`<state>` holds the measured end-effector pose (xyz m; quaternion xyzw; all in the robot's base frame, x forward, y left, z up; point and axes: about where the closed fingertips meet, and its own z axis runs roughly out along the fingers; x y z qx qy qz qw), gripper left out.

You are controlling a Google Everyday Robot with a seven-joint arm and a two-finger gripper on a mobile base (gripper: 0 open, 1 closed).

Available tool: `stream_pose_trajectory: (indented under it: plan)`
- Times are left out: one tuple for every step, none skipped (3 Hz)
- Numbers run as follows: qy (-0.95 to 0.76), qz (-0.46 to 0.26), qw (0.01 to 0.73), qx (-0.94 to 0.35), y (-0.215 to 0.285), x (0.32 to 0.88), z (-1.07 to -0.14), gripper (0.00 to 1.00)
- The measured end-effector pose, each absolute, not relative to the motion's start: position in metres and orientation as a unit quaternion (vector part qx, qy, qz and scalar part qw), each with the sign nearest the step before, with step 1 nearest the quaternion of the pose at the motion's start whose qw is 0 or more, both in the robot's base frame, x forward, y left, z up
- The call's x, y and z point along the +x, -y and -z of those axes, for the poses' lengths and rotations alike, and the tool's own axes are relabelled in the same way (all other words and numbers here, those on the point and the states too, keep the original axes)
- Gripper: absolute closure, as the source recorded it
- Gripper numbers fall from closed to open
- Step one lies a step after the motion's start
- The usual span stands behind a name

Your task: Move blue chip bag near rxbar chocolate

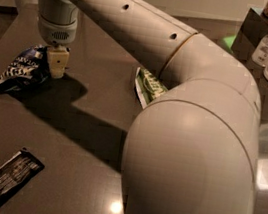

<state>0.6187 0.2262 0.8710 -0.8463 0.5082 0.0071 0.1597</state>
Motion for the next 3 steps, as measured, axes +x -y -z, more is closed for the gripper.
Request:
stream_pose_trajectory:
  plan:
    - [-0.505,-0.013,0.155,-0.849,-0.222,0.618,-0.869,0.65]
    - [-0.511,-0.027,0.163,-0.844,-0.199,0.616,-0.876,0.96]
    - [-0.513,-0.044,0.172,-0.84,-0.175,0.609,-0.887,1.0]
